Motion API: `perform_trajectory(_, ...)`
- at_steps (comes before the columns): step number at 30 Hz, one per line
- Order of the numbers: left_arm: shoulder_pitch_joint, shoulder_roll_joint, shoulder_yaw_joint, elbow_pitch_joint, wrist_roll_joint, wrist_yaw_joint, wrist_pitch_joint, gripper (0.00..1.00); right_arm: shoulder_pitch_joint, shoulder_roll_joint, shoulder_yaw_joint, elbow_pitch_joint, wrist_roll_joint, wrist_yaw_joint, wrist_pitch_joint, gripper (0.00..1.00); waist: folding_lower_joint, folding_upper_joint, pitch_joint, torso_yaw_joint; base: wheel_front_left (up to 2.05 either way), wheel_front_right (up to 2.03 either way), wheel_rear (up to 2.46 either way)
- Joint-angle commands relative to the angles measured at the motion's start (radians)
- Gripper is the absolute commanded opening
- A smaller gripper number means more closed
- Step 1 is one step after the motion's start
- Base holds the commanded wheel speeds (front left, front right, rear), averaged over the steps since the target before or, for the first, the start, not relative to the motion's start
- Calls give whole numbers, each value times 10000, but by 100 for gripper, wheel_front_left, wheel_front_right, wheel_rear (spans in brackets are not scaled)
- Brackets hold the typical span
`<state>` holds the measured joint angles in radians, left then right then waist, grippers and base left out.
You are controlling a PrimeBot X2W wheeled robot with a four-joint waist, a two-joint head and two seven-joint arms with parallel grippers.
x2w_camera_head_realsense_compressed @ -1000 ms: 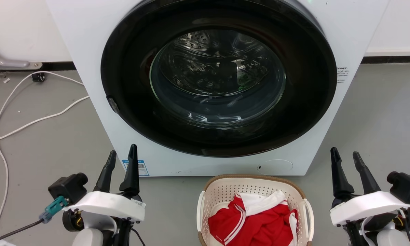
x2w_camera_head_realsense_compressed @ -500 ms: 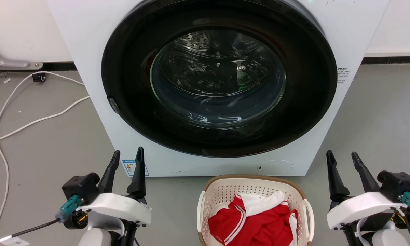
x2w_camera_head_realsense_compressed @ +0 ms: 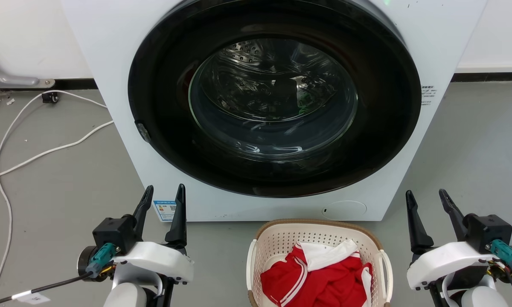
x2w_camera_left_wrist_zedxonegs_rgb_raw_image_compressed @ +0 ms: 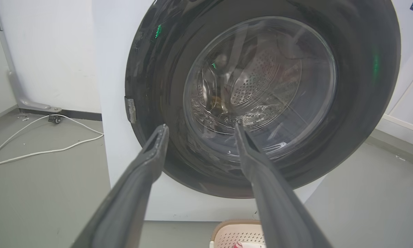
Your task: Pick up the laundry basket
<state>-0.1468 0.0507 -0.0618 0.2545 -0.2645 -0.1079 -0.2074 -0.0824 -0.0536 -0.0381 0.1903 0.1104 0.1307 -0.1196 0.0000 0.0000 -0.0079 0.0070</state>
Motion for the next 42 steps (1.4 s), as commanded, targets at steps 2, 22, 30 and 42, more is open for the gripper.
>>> perform_trajectory(2,-142,5,-44,-34,303,74,-115,100,5,31,-14,-76,-329,-1,-62,100,0,0,-3,-3,0,0,0)
perform_trajectory(22,-49,-5,-194,-13,1730,286,-515,100,38,49,-84,145,-1663,-1,-395,100,0,0,-2,8,0,0,0)
perform_trajectory(30,-96,-8,-221,38,1922,305,-596,100,11,54,-101,250,-1847,-1,-487,100,0,0,24,33,0,0,0)
perform_trajectory(42,-169,-8,-137,70,1796,273,-581,100,-135,52,-159,403,-1748,-1,-533,100,0,0,61,63,0,0,0)
